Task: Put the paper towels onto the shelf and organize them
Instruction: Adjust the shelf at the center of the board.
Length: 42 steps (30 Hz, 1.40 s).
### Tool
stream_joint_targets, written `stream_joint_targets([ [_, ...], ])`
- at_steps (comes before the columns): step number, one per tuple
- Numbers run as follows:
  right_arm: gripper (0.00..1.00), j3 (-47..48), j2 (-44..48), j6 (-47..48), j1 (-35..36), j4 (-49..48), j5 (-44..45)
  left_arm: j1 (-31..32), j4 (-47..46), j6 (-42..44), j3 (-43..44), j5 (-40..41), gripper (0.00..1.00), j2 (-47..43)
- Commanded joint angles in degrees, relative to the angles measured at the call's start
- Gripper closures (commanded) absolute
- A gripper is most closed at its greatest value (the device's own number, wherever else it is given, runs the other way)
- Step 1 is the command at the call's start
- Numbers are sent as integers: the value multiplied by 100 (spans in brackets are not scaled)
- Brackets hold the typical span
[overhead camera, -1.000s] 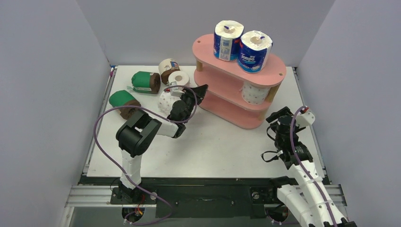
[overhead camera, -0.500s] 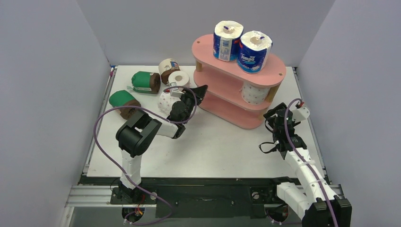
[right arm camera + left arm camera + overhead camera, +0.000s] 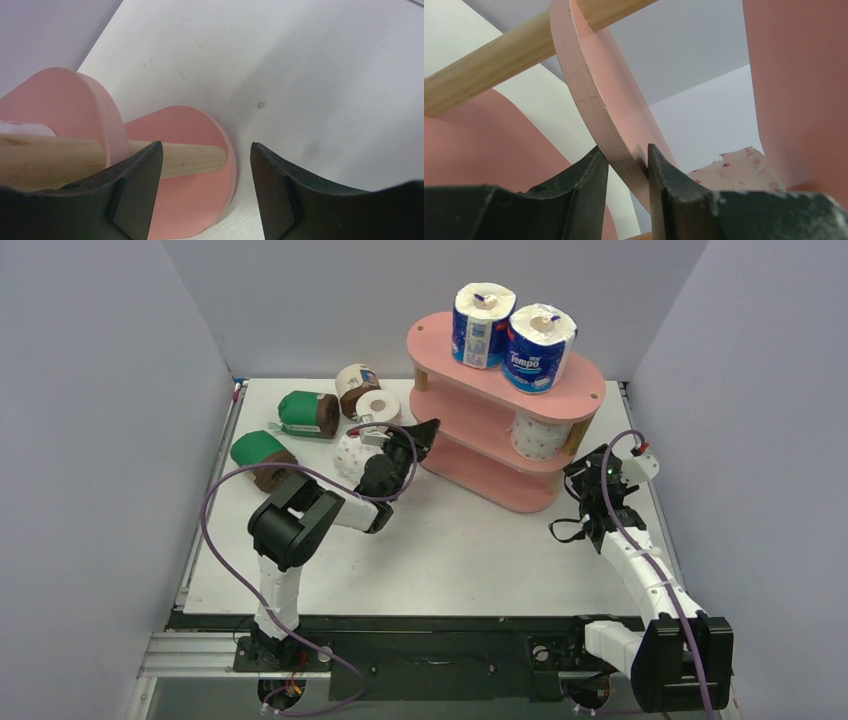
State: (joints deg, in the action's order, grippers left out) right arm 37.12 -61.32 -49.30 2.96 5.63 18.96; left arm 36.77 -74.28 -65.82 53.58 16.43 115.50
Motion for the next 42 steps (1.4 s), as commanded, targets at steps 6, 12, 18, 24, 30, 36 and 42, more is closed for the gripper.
stream_joint_targets([
  [6,39,320,-217,-85,-76,-511,-153,172,-319,499,191,-350,100,143],
  [12,39,492,-546,-114,-77,-783,-225,226,-350,454,117,-316,100,179],
  [18,39,882,-1028,-224,-78,-937,-304,243,-284,500,274,-365,100,252],
  [24,39,1228,-1527,-318,-79,-1091,-407,236,-253,518,416,-403,100,376],
  [30,39,1667,-2018,-420,-97,-1160,-534,226,-85,470,820,-552,100,661],
  [36,38,2111,-2451,-466,-130,-1213,-684,239,87,422,1220,-648,100,924],
  [42,38,2401,-2849,-495,-265,-1234,-806,240,264,452,1648,-746,100,1188],
])
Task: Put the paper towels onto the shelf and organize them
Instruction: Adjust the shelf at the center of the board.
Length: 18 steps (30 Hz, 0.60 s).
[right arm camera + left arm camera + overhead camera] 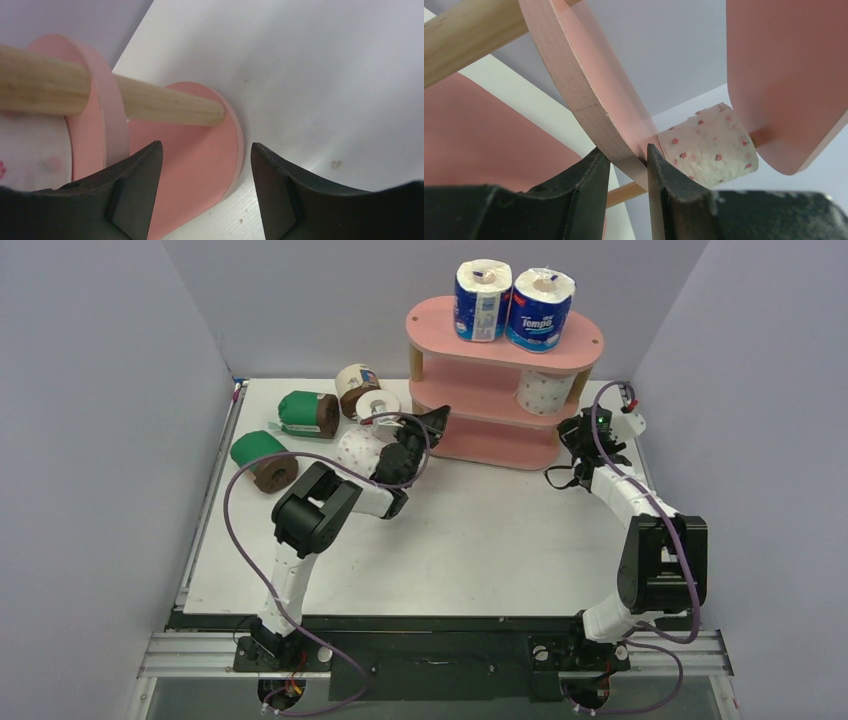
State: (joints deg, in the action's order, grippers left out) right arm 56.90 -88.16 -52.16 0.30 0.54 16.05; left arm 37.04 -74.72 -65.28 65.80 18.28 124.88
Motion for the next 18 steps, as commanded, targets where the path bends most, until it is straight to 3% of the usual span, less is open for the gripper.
stream_joint_targets([
  [1,38,472,-197,-225,-1,-742,-529,210,326,383,518,-940,100,288],
  [15,38,450,-84,-255,-242,-682,-586,161,326,424,619,-891,100,280],
  [18,37,175,203,-289,-246,-529,-448,136,302,518,382,-819,89,47],
])
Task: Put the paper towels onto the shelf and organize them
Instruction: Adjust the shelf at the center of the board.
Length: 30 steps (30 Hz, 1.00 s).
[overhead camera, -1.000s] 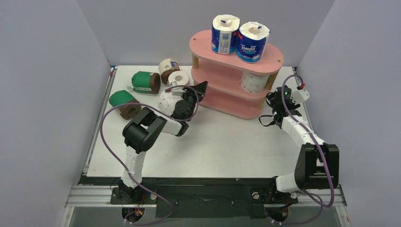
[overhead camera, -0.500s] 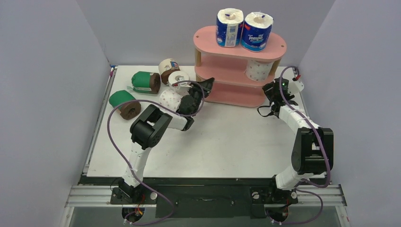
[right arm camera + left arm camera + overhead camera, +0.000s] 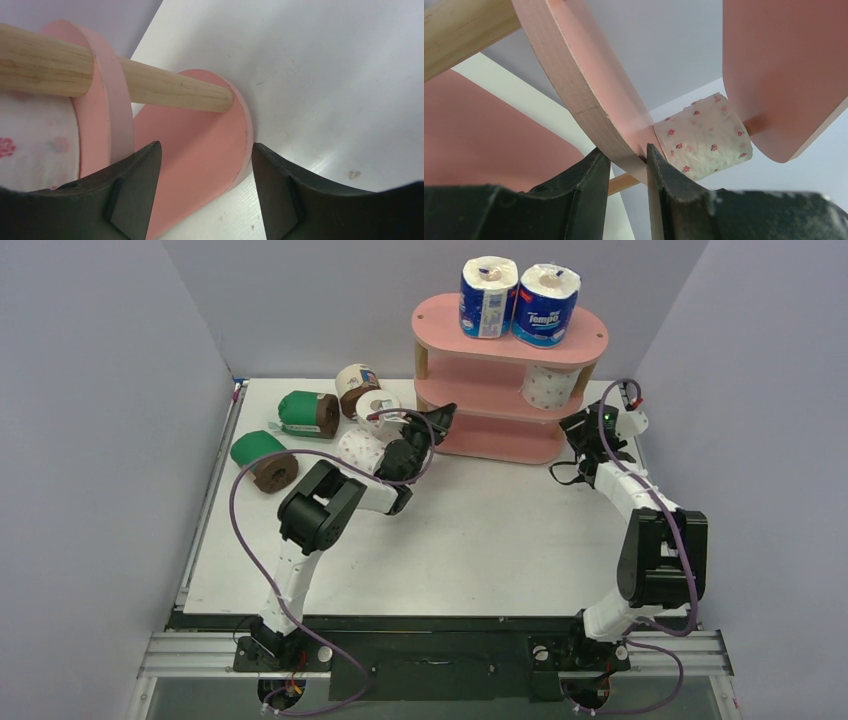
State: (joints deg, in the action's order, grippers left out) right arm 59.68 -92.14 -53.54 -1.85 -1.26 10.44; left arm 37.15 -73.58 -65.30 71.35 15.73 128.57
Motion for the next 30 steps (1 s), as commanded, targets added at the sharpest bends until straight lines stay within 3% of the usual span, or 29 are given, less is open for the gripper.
stream_joint_targets([
  [1,37,-183,783,-147,-34,-328,142,126,182,550,-295,-507,82,-462],
  [5,36,-549,1385,-116,-40,-88,247,123,156,713,-636,-430,63,-909],
  [11,35,-1089,2391,-4,-20,400,320,191,327,926,-1140,-329,43,-1602],
  [13,35,-1226,2727,58,20,591,322,222,454,995,-1329,-285,28,-1862],
  [14,35,-1277,2971,119,62,730,328,227,576,1020,-1402,-253,8,-2058],
  [15,35,-1370,3095,161,97,861,361,234,649,1055,-1578,-240,2,-2171],
  [17,35,-1508,3497,312,332,1079,477,250,968,1120,-1888,-166,3,-2589],
  [19,35,-1655,3889,529,639,1267,651,249,1908,1068,-2130,43,3,-3191],
  [20,35,-1702,4143,694,777,1329,753,278,3196,995,-2096,140,3,-3631],
  [22,35,-1880,4507,852,1220,1457,1053,357,4785,1094,-2043,392,3,-4198],
  [25,35,-2200,4890,955,1948,1472,1249,412,6139,1369,-2281,911,3,-4937],
  [30,36,-2361,5094,1171,3185,1525,1619,12,7344,1265,-2931,1660,4,-6537],
])
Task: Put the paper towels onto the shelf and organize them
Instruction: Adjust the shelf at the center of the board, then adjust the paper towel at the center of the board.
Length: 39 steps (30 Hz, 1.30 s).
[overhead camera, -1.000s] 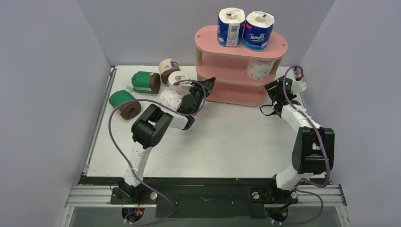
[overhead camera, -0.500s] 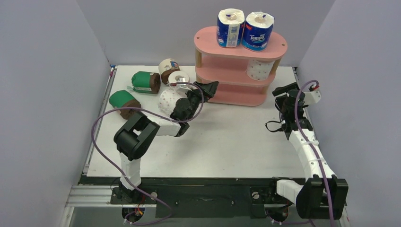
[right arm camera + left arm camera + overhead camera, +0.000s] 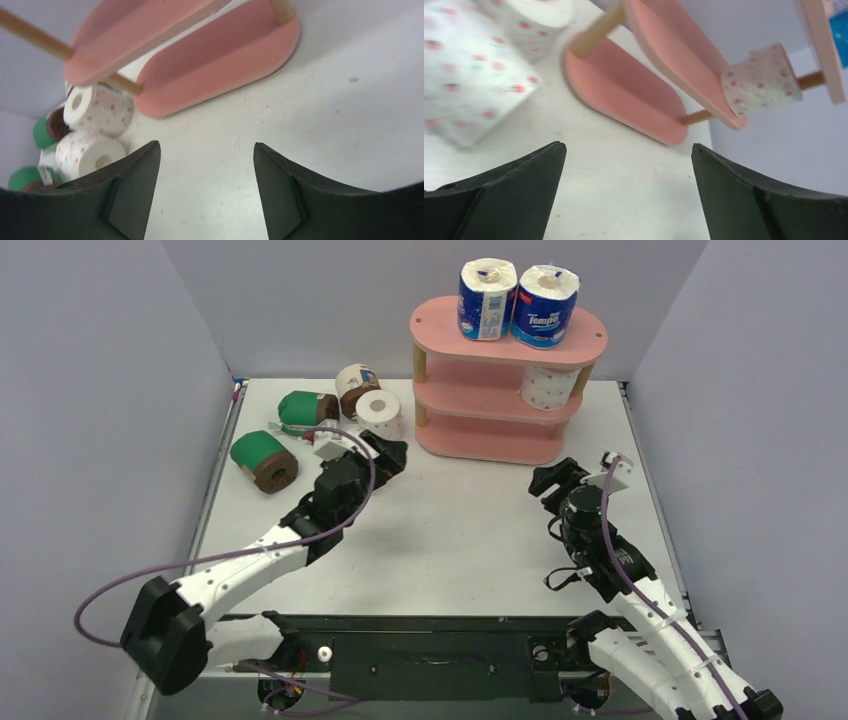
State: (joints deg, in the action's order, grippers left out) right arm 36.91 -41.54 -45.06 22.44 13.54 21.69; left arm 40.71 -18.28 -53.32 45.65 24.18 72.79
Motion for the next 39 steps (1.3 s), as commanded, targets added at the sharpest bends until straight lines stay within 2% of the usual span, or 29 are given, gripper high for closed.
stream_joint_targets([
  [1,36,-90,-22,349,891,35,507,-593,2260,-51,-446,800,4,-1287],
  [3,36,-175,-173,344,1232,-47,469,-1187,2828,-567,-620,404,3,-1689],
  [6,36,-325,-387,294,1642,-299,425,-2162,2890,-589,-870,-887,3,-1868],
  [8,36,-477,-584,257,1756,-515,361,-2446,3038,-312,-814,-1322,3,-1549],
  [11,36,-640,-759,248,1792,-736,284,-2494,3404,338,-357,-1373,3,-1013],
  [14,36,-769,-967,211,1793,-1057,111,-2513,3594,504,-107,-1483,3,-487],
  [17,34,-994,-1171,21,1761,-1987,-475,-2645,3261,325,-159,-1752,3,-294],
  [23,25,-871,-2019,-514,1720,-3246,-1414,-3524,2057,-249,-197,-2866,3,71],
  [25,21,-864,-2253,-616,1719,-3761,-1574,-3656,1689,-286,-59,-3034,3,217],
  [30,17,-482,-3301,-1116,1758,-5183,-1975,-3723,1807,-188,218,-3231,1,254],
  [34,17,334,-4373,-1458,1915,-5643,-2119,-3690,2446,-182,-98,-3071,0,-301],
  [39,16,1463,-5611,-1762,2093,-5687,-2256,-3685,3478,-338,-536,-2520,0,-1345],
])
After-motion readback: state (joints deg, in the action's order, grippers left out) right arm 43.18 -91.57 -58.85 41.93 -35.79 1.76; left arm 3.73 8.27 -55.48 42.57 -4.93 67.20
